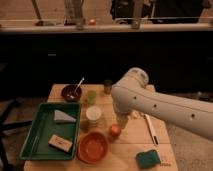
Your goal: Wipe tray with towel
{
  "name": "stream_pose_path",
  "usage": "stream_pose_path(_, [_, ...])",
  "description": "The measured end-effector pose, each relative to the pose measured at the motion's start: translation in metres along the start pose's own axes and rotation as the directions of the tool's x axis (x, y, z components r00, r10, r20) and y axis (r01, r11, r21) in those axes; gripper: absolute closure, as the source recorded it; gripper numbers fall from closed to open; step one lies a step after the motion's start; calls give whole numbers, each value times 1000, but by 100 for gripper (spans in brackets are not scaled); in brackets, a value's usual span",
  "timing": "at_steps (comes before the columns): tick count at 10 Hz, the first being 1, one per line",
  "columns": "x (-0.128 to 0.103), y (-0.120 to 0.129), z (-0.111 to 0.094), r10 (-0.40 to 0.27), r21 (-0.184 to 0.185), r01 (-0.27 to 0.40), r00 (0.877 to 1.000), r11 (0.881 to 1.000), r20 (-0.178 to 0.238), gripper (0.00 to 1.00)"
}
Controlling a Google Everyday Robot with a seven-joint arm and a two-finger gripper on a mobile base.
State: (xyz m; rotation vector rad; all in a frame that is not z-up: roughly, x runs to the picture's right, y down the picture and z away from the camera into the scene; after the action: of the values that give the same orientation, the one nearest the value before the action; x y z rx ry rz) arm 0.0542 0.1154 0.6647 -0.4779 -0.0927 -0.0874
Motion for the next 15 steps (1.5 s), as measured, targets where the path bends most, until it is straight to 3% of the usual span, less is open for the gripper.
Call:
stream_pose_path(2, [-22, -3, 5, -23, -5, 23, 1000, 1000, 5, 20])
stream_pose_path(7, [-20, -3, 6, -22, -8, 22, 1000, 1000, 2, 20])
stream_pose_path(10, [-24, 0, 6, -34, 2, 34, 999, 999, 24, 20])
stream_pose_path(13, [-67, -1, 8, -87, 19, 86, 996, 996, 35, 20])
stream_pose_path(15, [-117, -6, 12, -126, 38, 125, 992, 991, 26, 20])
